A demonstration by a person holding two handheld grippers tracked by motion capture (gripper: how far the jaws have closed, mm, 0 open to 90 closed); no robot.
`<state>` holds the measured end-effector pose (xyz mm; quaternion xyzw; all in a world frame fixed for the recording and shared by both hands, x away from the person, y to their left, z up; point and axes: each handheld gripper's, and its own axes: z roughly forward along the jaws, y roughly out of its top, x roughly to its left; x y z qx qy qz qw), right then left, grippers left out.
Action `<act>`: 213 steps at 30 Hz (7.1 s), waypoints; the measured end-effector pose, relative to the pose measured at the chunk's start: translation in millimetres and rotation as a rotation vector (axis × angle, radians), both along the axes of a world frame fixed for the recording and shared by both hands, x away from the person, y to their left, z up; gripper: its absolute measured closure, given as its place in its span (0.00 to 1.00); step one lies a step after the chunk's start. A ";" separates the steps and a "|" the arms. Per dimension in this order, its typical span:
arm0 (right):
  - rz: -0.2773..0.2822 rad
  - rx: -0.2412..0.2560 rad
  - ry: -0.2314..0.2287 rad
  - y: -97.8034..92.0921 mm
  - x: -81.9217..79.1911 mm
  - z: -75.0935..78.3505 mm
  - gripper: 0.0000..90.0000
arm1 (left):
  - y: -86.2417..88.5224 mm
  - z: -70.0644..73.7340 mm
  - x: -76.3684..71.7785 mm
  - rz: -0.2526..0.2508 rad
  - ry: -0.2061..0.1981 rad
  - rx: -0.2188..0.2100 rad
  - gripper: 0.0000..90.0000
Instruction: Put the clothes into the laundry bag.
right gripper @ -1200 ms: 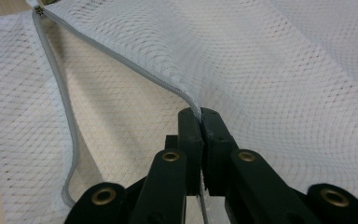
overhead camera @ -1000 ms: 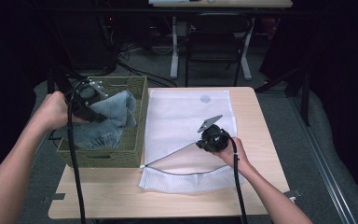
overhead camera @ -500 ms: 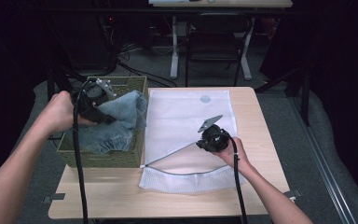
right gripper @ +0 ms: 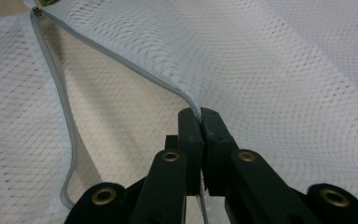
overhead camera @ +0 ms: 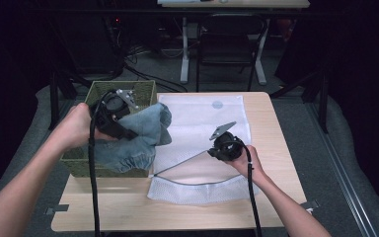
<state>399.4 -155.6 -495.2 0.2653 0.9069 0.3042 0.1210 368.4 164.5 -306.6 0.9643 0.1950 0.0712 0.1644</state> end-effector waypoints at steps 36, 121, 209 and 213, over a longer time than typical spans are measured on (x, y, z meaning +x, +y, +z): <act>-0.018 0.025 -0.013 -2.4 -2.7 3.0 0.98 | -79.3 -109.0 -8.1 -0.128 0.259 -0.036 0.77; -0.007 0.114 -0.045 -0.7 -21.8 24.8 0.98 | -73.5 -198.8 -7.7 0.223 0.167 -0.314 0.75; 0.020 0.206 -0.054 5.1 -25.3 39.1 0.98 | -105.0 -190.4 -10.4 0.223 -0.030 -0.380 0.83; 0.021 0.236 -0.070 4.5 -27.2 45.0 0.98 | -111.3 -185.5 -5.6 0.239 -0.037 -0.403 0.83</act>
